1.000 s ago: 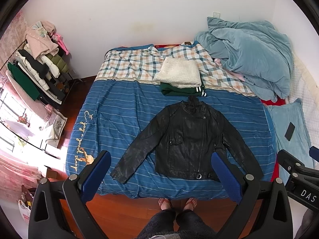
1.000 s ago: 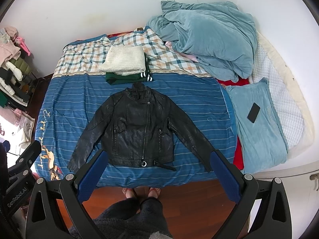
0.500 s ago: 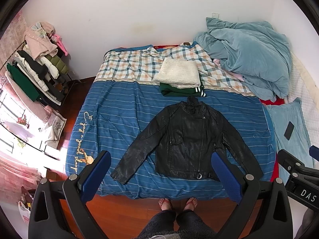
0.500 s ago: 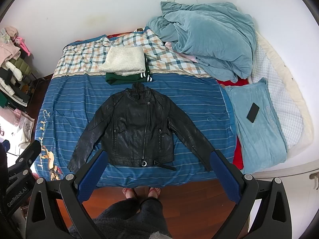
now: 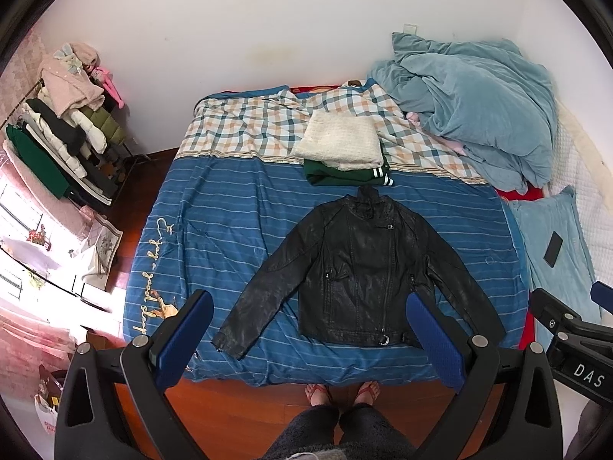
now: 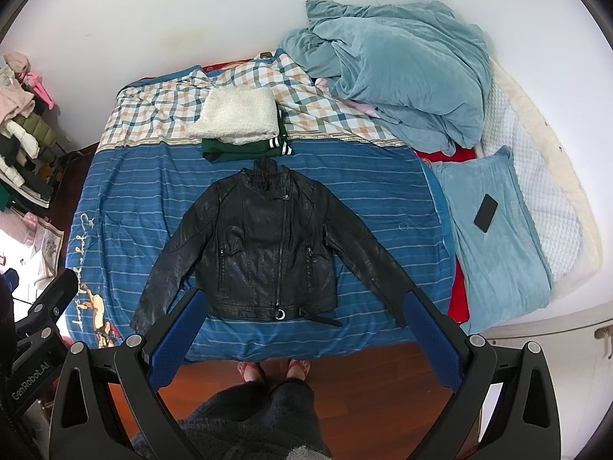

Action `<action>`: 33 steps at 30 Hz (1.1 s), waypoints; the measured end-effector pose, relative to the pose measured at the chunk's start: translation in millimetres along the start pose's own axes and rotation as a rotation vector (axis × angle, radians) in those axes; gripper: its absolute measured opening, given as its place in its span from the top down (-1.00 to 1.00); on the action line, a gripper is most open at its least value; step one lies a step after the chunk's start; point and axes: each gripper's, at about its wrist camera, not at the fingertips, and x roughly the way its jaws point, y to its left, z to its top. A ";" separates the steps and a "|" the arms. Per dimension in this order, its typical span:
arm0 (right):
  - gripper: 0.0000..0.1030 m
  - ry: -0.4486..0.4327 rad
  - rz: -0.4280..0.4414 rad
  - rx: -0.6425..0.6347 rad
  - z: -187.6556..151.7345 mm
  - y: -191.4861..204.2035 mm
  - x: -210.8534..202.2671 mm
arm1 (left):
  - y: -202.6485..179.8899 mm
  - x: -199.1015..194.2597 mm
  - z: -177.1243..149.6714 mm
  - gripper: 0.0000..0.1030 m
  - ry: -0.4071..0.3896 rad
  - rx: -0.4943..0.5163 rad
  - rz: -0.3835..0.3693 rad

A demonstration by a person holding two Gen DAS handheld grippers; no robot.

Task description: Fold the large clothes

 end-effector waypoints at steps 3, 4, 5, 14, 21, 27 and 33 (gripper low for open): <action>-1.00 -0.011 0.051 0.043 2.7 -7.3 16.5 | 0.5 13.1 2.3 -1.00 -0.027 0.024 0.011; -1.00 -0.028 0.073 0.064 1.9 -12.3 25.7 | 0.4 20.1 3.5 -1.00 -0.039 0.030 0.017; -1.00 -0.039 0.086 0.085 1.4 -17.0 34.9 | -1.5 31.5 5.8 -1.00 -0.053 0.038 0.026; -0.45 0.115 0.066 0.525 -45.1 -146.7 219.4 | -26.2 165.2 1.2 -1.00 -0.053 0.065 0.128; -0.44 0.238 0.120 0.936 -146.8 -266.5 399.6 | -84.2 298.6 -19.0 -1.00 0.090 0.162 0.254; -0.44 0.210 0.206 1.324 -231.9 -333.0 549.4 | -122.9 396.2 -49.0 -1.00 0.192 0.321 0.274; -0.40 -0.020 0.280 1.701 -292.0 -367.0 603.3 | -153.0 480.2 -66.5 -1.00 0.221 0.439 0.333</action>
